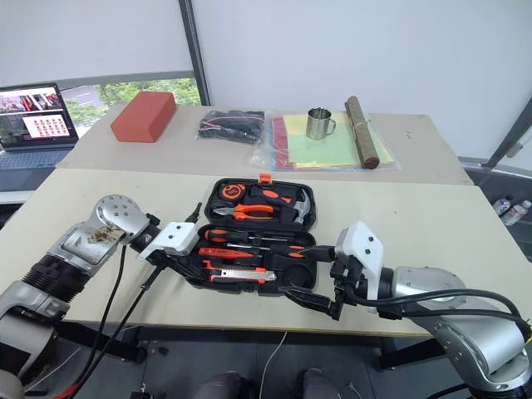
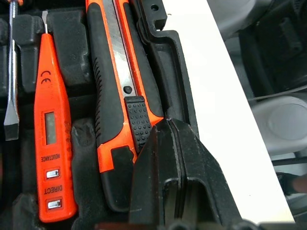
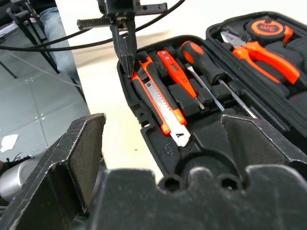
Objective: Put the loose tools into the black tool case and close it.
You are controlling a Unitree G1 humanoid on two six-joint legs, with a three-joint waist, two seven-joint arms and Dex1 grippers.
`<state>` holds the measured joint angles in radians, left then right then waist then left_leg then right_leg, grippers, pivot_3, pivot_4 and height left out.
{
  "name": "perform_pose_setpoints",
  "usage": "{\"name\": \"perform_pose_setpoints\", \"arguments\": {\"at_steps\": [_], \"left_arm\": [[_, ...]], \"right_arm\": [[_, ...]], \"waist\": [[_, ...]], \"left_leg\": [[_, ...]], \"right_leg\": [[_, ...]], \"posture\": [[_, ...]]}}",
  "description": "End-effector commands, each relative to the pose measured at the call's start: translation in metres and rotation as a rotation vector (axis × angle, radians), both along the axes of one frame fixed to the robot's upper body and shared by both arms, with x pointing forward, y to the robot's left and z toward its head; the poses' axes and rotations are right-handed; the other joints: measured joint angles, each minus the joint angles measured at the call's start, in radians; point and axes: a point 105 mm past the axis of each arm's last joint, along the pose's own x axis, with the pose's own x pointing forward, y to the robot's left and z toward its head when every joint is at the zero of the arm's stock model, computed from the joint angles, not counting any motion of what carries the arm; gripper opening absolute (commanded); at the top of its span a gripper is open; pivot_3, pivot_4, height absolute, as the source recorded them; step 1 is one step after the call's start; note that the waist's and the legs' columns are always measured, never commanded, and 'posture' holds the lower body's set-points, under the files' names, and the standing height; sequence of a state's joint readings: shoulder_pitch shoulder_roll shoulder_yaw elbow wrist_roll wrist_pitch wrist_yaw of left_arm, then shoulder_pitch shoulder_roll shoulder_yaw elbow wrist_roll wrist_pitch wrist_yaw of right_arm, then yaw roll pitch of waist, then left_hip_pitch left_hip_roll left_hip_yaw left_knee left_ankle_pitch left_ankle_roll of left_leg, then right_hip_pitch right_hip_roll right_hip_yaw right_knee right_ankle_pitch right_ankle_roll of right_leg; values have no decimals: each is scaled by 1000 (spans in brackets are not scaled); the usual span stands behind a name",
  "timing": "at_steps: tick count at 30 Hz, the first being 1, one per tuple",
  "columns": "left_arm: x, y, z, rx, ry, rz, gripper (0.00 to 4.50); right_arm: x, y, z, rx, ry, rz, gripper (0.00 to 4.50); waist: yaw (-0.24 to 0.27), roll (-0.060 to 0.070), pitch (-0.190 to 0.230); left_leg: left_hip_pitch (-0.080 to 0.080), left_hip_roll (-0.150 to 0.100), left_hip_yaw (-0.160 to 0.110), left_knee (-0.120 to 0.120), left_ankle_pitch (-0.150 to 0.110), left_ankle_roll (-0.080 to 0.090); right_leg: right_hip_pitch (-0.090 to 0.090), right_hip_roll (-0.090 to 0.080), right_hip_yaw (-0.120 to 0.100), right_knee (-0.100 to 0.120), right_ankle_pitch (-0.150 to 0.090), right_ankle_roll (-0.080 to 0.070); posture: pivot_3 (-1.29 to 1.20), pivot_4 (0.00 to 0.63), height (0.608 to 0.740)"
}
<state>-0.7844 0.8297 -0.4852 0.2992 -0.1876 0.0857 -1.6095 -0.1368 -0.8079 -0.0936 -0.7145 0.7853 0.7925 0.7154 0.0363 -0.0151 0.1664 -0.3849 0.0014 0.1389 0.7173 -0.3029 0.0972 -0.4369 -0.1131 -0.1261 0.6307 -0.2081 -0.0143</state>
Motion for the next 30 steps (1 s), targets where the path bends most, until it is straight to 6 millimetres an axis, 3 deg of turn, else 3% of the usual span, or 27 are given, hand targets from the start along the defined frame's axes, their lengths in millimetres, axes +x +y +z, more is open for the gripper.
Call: {"name": "perform_pose_setpoints", "arguments": {"at_steps": [1,6,14,21,30], "left_arm": [[7,-2,26,-50,-2,51,28],[8,-19,53,-147,33,56,28],[14,-27,35,-67,-25,16,28],[17,-23,35,-65,-35,41,28],[6,-25,22,-46,-6,1,28]], "right_arm": [[-4,0,8,14,-28,4,4500],[-4,1,7,19,-24,5,4500],[-1,2,7,23,-24,0,4500],[-1,1,7,24,-22,-10,4500],[1,0,6,28,-20,-19,4500]], "waist": [[1,0,0],[5,0,0],[-10,-1,0],[-17,-1,0],[-22,-1,0]], "left_leg": [[-1,0,0,1,0,0],[-7,1,-2,6,1,2],[-9,-2,-1,9,-2,7],[-9,-2,-2,9,-2,7],[-9,-2,-2,9,-2,7]], "right_leg": [[0,0,0,0,1,0],[-4,1,-1,1,1,-1],[-3,2,0,0,2,0],[-3,2,0,0,3,-1],[-3,1,0,0,3,-2]], "posture": [[0,150,736],[0,150,736],[0,150,736],[0,150,736],[0,150,736]]}}
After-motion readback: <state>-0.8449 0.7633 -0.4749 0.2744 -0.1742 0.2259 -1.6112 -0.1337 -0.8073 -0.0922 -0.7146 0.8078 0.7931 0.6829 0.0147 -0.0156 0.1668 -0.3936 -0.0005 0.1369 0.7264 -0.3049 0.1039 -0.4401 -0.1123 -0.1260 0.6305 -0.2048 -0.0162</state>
